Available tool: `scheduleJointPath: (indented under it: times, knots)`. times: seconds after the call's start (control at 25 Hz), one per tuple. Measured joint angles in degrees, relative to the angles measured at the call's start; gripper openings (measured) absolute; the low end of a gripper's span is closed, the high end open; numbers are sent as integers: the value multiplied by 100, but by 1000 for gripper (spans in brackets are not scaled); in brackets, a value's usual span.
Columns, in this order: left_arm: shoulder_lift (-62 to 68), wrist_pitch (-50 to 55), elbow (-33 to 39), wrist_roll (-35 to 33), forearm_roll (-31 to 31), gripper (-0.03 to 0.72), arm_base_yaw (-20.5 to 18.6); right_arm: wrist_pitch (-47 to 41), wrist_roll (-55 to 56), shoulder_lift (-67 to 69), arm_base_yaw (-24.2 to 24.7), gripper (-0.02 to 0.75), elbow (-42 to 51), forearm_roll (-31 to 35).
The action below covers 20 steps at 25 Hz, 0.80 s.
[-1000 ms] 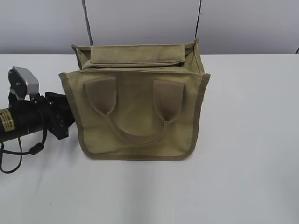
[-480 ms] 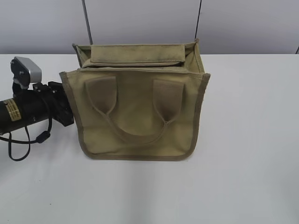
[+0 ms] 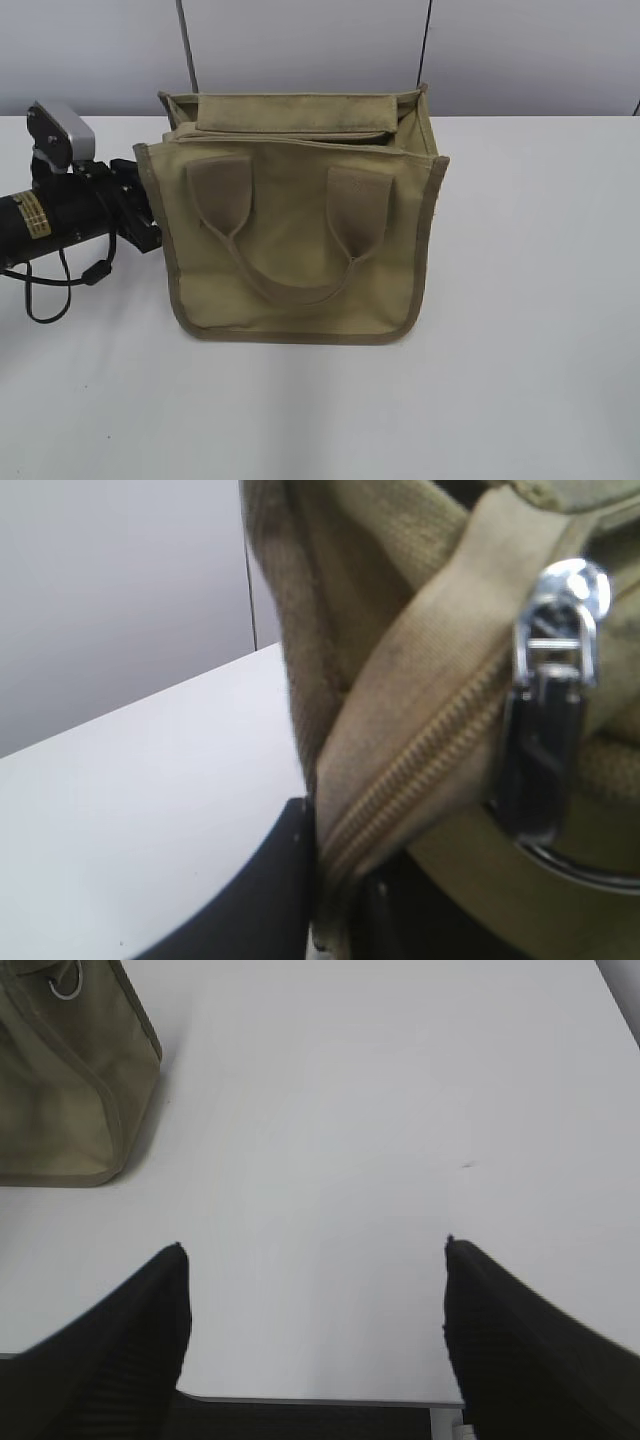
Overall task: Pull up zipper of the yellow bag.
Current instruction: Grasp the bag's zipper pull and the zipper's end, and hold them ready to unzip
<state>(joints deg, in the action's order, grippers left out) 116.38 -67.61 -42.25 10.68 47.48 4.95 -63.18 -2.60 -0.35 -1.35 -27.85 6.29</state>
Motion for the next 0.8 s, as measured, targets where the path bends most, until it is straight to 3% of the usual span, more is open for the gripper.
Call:
scheduleJointPath:
  times: [0.32,0.8]
  knots:
    - [-504,502,0,-348,-149,64,22,0,0,0,0,577,0,0]
    - [-1999,2223,5,-89,475,60,-3,0,0,0,0,577,0,3]
